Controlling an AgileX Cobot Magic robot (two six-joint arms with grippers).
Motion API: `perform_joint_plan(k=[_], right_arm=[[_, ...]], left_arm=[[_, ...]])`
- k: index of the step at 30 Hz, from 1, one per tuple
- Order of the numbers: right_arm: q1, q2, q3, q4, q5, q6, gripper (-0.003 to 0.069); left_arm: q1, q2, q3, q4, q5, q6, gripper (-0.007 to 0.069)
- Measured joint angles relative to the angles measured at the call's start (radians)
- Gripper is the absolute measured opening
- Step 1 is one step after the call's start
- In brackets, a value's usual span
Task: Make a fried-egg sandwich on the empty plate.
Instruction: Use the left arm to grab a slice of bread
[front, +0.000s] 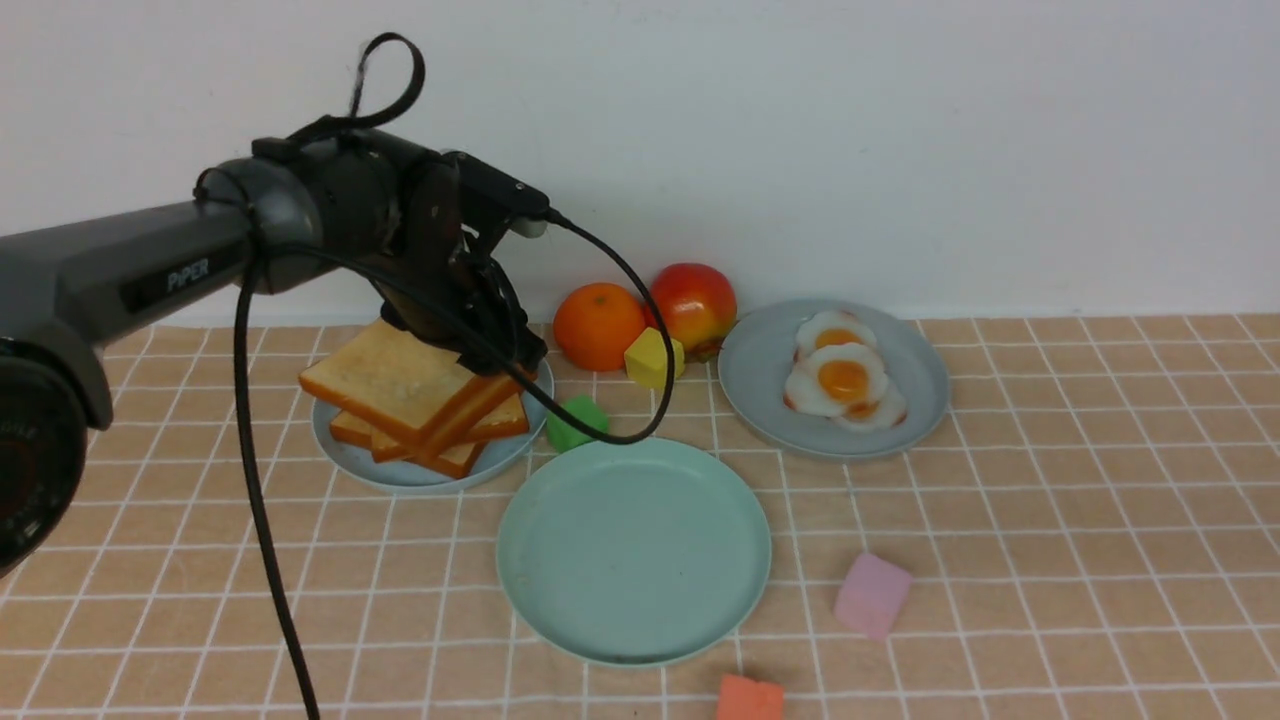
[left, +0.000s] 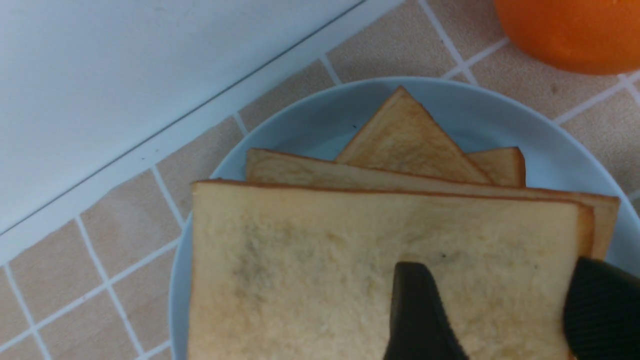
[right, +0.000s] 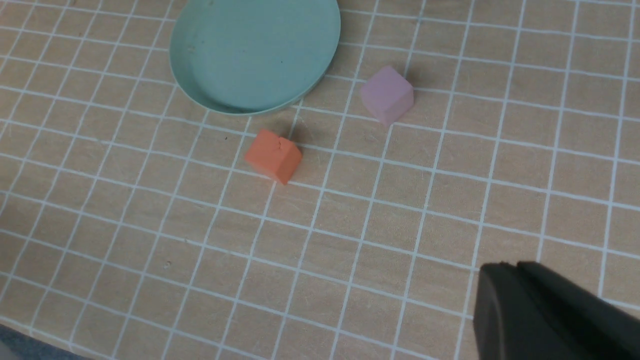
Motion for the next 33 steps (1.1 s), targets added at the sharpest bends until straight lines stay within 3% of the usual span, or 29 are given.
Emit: perform_joint_plan(k=[12, 26, 33], right_arm=[[0.0, 0.0, 0.0, 0.01, 0.001, -0.004, 0.0052], [0.0, 0.0, 0.0, 0.048, 0.007, -0.007, 0.0066], [0.0, 0.0, 0.0, 0.065, 0.007, -0.041, 0.0074]], left_arm=[[0.001, -0.084, 0.002, -0.058, 0.138, 0.048, 0.0395], [0.001, 0.014, 0.0, -0.029, 0.06, 0.064, 0.0385], [0.001, 0.008, 0.0, -0.03, 0.07, 0.057, 0.0179]])
